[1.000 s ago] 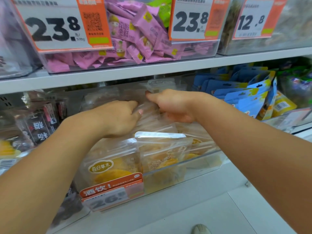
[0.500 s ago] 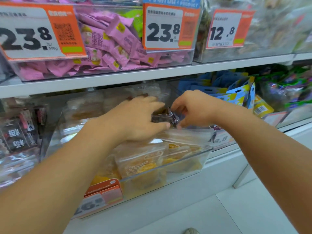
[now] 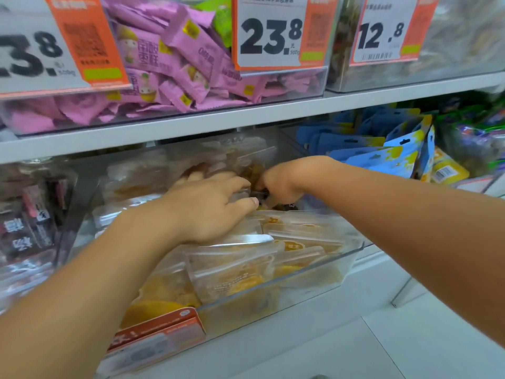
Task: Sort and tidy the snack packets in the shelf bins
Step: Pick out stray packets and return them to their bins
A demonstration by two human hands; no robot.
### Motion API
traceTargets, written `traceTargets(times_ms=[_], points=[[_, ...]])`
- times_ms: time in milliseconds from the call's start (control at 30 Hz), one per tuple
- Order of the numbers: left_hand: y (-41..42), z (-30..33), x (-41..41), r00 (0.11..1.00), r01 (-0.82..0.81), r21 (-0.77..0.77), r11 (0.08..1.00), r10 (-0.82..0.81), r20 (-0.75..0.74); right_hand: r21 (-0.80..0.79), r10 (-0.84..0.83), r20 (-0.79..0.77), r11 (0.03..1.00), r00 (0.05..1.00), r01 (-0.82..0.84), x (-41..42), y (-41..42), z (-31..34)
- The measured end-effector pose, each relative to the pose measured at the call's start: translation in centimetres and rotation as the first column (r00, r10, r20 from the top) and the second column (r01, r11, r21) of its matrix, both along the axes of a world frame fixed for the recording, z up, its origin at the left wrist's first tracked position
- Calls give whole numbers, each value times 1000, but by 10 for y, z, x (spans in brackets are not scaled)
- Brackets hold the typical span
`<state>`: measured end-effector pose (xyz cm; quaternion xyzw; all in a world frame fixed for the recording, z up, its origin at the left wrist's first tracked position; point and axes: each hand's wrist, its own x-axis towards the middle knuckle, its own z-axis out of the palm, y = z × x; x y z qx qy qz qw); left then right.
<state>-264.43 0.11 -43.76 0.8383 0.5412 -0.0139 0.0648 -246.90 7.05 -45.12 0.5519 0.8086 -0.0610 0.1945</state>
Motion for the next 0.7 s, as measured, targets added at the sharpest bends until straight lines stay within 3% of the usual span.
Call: traceTargets(times_ms=[133,333,500,533,633,700], points=[[-1,-1,0,1000,-11,-1,1000,11,17,236,1,-46,972,999,10,5,-6,12],[-8,4,2,996,-25,22,999,23,92,373,19,-321,922,947,107,26,-66,43],[-11,5,-6,965,40,75,996,-58,256,488,29,-107,872,994,27,25,-128,55],[-12,5,-6,958,58,76,995,-77,275,580,97,-133,815,986,-3,27,-138,56],[-22,10,-10,911,119,94,988,-147,386,848,358,-290,526,887,65,36,-166,57],[-34,21,-14,776,218,129,967,-252,579,904,509,-307,421,804,79,31,-183,58]])
